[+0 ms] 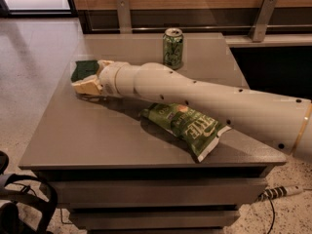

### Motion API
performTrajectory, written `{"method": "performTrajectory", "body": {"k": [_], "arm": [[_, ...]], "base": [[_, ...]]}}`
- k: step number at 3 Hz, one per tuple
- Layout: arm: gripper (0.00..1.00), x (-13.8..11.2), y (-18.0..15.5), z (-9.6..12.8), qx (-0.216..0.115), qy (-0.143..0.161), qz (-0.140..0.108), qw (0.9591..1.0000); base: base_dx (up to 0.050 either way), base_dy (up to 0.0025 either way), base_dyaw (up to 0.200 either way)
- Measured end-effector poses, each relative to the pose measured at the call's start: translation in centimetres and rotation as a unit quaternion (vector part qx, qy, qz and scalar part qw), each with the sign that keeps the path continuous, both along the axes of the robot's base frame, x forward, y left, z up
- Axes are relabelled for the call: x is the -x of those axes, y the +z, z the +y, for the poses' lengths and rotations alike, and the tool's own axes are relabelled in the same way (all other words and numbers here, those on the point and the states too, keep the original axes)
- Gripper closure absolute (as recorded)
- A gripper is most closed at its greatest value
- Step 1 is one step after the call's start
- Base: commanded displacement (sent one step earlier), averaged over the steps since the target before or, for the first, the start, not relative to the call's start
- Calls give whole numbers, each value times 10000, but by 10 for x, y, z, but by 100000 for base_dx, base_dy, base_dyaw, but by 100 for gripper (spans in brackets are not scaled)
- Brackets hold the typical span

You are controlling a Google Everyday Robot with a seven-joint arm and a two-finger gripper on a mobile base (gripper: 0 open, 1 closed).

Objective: Pick sponge

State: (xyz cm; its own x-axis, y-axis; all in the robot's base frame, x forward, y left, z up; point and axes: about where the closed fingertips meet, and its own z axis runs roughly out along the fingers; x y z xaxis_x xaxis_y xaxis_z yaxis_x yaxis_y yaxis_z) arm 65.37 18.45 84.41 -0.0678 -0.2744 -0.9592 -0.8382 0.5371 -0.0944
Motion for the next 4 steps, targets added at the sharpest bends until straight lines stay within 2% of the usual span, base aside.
{"method": "performTrajectory", "body": {"k": [1, 2, 3, 4], "arm": [[100, -15, 55, -21, -93, 402, -305, 9987], [100, -21, 84, -36, -64, 589, -417, 9974], [100, -30, 115, -64, 77, 840, -416, 9956], [100, -28, 116, -64, 99, 896, -398, 9951]], "base": [[0, 0, 0], [0, 0, 0], [0, 0, 0], [0, 0, 0]]}}
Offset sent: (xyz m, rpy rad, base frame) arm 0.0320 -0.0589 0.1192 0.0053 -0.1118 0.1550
